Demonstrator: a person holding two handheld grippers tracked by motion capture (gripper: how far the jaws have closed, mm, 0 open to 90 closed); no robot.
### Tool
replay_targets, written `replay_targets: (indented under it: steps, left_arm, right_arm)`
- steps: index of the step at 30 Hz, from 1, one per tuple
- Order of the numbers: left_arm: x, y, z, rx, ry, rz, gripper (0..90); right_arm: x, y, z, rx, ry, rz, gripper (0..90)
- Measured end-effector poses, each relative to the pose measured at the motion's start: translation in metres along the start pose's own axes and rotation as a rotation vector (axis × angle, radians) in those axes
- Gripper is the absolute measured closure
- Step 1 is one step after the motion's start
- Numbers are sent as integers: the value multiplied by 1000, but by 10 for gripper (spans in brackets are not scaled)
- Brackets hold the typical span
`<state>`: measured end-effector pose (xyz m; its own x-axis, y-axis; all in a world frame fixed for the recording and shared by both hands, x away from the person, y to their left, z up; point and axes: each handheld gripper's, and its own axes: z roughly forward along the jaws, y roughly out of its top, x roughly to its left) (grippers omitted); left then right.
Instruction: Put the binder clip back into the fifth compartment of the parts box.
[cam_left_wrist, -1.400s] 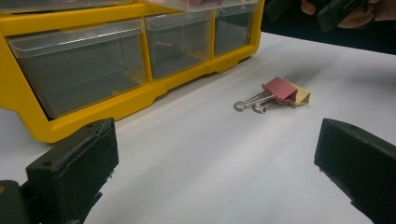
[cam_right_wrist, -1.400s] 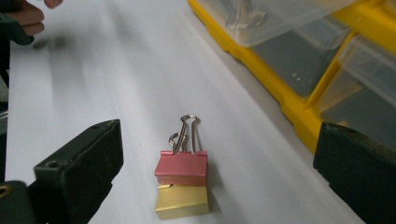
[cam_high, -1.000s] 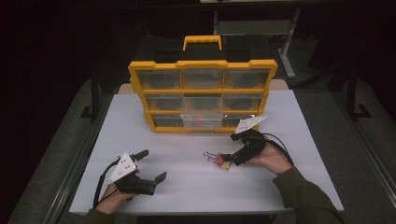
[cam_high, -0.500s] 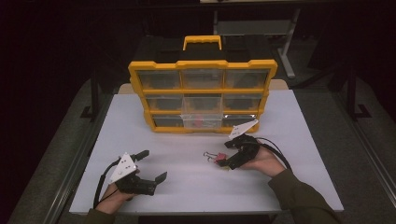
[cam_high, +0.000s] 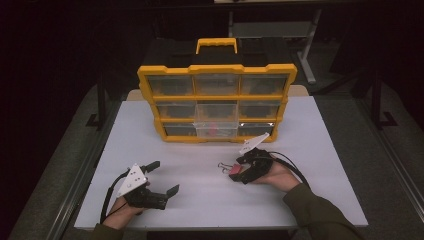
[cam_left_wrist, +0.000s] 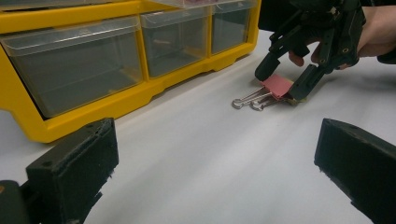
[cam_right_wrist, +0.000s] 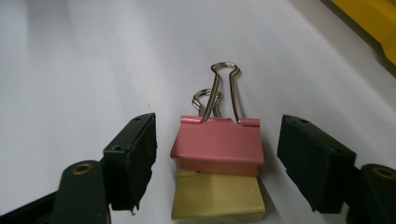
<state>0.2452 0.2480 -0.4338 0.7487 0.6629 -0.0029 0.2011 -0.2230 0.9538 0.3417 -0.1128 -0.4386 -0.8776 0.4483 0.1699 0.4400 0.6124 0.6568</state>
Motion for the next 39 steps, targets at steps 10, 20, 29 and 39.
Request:
replay_targets:
  steps: [10, 20, 29, 39]
  left_arm:
    - [0, 0, 0, 0, 0, 1, 0]
    - [0, 0, 0, -1, 1, 1, 0]
    - [0, 0, 0, 0, 1, 4, 0]
    - [0, 0, 0, -1, 1, 3, 0]
  right_arm:
    - [-2, -2, 6, 19, -15, -35, 361]
    - [-3, -3, 6, 17, -21, -47, 435]
    - [-4, -3, 5, 15, -20, -45, 462]
    - [-3, -2, 3, 7, -29, -40, 470]
